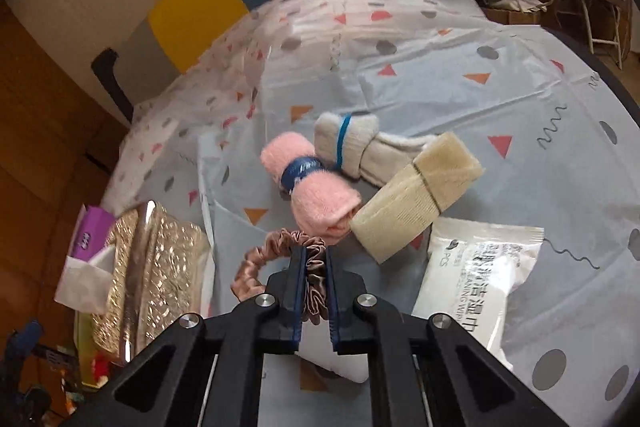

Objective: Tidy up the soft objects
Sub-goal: 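Return the right gripper to the pile and grasp the brown scrunchie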

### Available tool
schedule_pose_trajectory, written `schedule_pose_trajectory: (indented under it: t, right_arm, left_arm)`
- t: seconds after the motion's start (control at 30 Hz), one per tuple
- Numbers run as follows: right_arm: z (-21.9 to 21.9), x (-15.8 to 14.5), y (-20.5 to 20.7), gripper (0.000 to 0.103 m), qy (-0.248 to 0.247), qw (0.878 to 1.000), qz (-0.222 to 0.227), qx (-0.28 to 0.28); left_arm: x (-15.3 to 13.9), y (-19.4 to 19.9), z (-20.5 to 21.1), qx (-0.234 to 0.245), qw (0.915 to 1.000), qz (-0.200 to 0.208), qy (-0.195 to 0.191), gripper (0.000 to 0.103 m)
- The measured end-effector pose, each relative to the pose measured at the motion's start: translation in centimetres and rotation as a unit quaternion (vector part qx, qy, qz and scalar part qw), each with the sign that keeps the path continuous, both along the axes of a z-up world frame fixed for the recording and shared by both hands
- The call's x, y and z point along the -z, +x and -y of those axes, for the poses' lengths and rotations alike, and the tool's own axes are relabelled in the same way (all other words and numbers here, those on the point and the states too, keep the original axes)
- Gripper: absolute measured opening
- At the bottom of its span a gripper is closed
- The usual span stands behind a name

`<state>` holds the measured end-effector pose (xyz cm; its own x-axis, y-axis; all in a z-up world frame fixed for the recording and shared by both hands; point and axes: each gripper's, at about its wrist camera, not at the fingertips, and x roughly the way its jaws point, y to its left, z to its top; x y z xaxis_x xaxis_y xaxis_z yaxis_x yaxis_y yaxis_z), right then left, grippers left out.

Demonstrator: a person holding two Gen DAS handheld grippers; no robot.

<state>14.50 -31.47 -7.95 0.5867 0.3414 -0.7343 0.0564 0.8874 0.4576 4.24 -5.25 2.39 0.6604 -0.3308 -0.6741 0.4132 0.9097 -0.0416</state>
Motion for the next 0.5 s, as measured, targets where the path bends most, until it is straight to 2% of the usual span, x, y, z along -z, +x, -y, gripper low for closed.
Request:
schedule_pose_trajectory:
  t: [0.13,0.27,0.5]
  right_arm:
    - [3.0,-1.0,-1.1,0.008,0.002,0.996,0.02,0.085]
    - [4.8,-1.5,-1.0,0.008,-0.042,0.986,0.019,0.158]
    - [6.8,-2.5,-1.9,0.008,-0.051,0.976,0.037,0.208]
  left_arm:
    - [-0.6,2.4,1.8,-0.003,0.9998,-0.017,-0.009,0.085]
    - [-0.3,5.3,4.5,-0.002,0.9984,-0.052,-0.022,0.085]
    - [2.8,11.2,10.5,-0.01,0.9933,-0.115,-0.01,0.084]
